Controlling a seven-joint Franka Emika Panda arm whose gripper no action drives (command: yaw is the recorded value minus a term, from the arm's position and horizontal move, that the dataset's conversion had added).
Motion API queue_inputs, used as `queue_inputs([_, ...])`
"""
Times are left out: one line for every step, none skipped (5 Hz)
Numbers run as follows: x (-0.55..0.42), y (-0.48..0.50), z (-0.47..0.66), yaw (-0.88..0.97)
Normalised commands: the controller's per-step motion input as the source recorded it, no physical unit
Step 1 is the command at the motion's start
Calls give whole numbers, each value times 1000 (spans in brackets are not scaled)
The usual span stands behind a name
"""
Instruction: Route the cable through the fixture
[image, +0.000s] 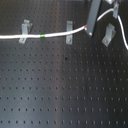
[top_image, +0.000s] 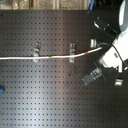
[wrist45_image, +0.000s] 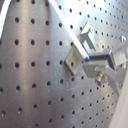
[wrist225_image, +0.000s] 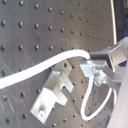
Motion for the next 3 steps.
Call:
queue_inputs([-154, 190, 1, 551])
queue_inputs([-34, 207, -69, 509])
queue_inputs([-17, 32, 26, 129])
